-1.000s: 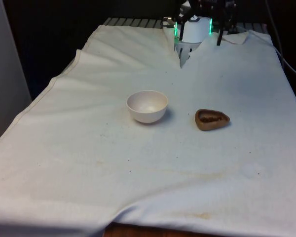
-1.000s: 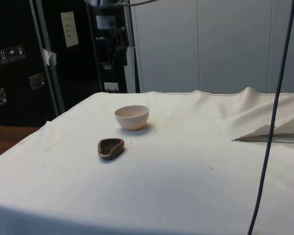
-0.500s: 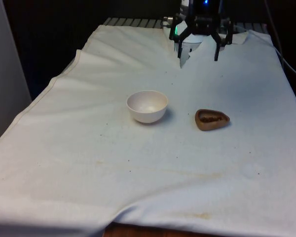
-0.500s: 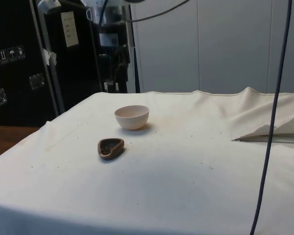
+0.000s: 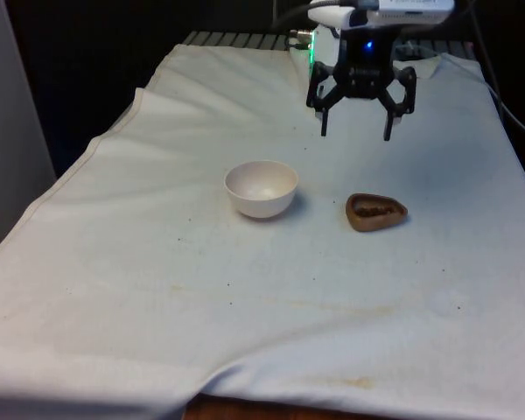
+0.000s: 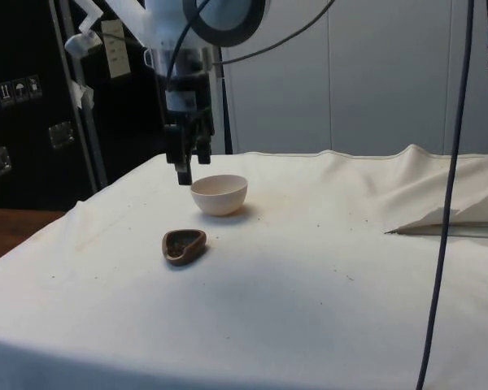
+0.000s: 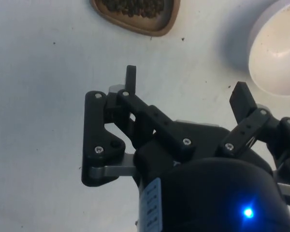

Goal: Pour the coffee beans from the cup into the bowl.

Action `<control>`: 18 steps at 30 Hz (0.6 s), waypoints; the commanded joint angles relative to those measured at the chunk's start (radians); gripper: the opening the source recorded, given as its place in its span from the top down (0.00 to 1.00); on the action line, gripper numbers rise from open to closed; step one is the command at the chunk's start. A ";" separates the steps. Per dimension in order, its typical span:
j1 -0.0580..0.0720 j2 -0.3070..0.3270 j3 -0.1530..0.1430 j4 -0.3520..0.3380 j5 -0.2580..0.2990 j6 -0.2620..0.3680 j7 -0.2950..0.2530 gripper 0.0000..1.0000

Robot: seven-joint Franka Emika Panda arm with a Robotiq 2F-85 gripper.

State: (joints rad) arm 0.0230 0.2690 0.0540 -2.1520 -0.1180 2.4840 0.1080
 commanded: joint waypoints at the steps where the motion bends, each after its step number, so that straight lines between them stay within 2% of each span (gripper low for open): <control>1: 0.000 0.009 -0.002 0.003 -0.004 0.015 0.004 0.00; 4: -0.001 0.018 -0.001 0.004 0.000 0.021 0.000 0.00; 11: -0.006 0.095 -0.005 0.034 0.007 0.091 -0.010 0.00; 13: -0.002 0.095 -0.010 0.035 0.000 0.086 -0.003 0.00; 14: -0.007 0.109 -0.006 0.039 0.009 0.104 -0.011 0.00; 18: -0.008 0.128 -0.008 0.037 0.006 0.130 -0.010 0.00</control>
State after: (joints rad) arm 0.0190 0.3950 0.0420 -2.1120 -0.1180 2.5990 0.1040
